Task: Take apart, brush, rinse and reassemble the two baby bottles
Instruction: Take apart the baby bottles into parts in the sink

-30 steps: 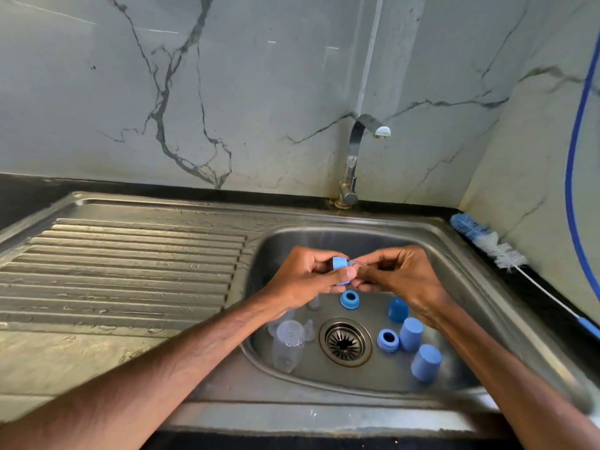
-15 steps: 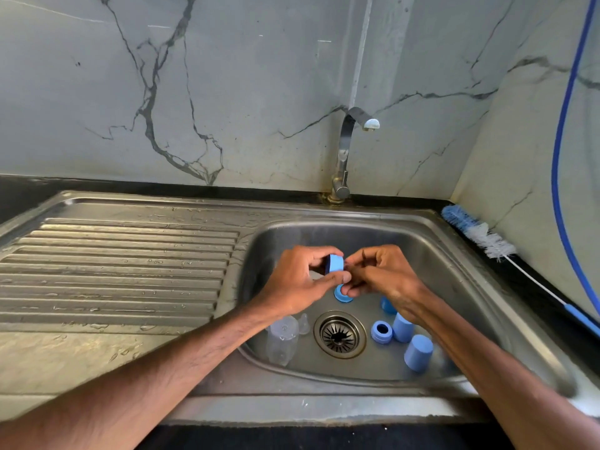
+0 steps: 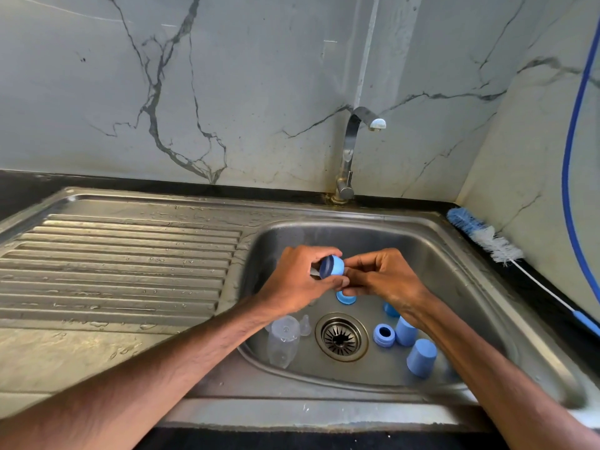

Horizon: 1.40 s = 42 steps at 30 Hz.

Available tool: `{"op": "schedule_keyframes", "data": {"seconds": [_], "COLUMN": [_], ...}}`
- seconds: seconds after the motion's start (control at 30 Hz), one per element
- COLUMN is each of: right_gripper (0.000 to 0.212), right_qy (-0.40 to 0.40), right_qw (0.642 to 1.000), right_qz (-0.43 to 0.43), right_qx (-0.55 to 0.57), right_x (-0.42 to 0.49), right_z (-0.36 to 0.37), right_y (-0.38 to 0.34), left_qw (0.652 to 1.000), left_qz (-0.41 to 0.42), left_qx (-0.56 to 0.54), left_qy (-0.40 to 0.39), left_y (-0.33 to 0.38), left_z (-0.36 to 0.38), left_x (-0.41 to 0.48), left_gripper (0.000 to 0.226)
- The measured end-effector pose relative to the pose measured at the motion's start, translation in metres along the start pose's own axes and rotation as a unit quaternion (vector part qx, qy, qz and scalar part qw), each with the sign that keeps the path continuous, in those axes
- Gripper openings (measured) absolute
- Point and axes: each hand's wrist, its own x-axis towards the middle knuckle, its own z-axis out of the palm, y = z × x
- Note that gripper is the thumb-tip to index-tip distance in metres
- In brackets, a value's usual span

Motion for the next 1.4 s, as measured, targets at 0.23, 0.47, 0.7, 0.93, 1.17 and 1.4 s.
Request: {"op": "schedule_keyframes", "data": {"seconds": [0.23, 0.47, 0.7, 0.93, 1.17, 1.4], "right_gripper": [0.021, 0.039, 0.032, 0.028, 0.023, 0.013], "right_qy": [-0.041, -0.091, -0.117, -0.067, -0.017, 0.068], "right_qw": [0.996, 0.966, 0.979, 0.985, 0.996, 0.989], "right_qz": [0.047, 0.117, 0.098, 0.113, 0.086, -0.013], "right_qx": [0.063, 0.211, 0.134, 0.114, -0.019, -0.132], "right_x": [0.004, 0.009, 0.009, 0.012, 0.009, 0.006], "right_z": [-0.002, -0.001, 0.005, 0.005, 0.010, 0.006], "right_y": [0.002, 0.000, 0.002, 0.005, 0.001, -0.001], "left_qw": [0.998, 0.998, 0.997, 0.996, 0.985, 0.978], "left_qz": [-0.020, 0.024, 0.022, 0.009, 0.034, -0.012], "left_qx": [-0.054, -0.015, 0.067, 0.083, 0.162, 0.206], "left_qy": [0.034, 0.053, 0.016, -0.015, -0.045, -0.006], "left_y": [0.000, 0.002, 0.008, 0.016, 0.016, 0.003], "left_z": [0.002, 0.000, 0.001, 0.001, -0.002, -0.002], "left_x": [0.001, 0.001, -0.001, -0.002, 0.001, 0.003], "left_gripper": [0.060, 0.039, 0.043, 0.056, 0.025, 0.040]}}
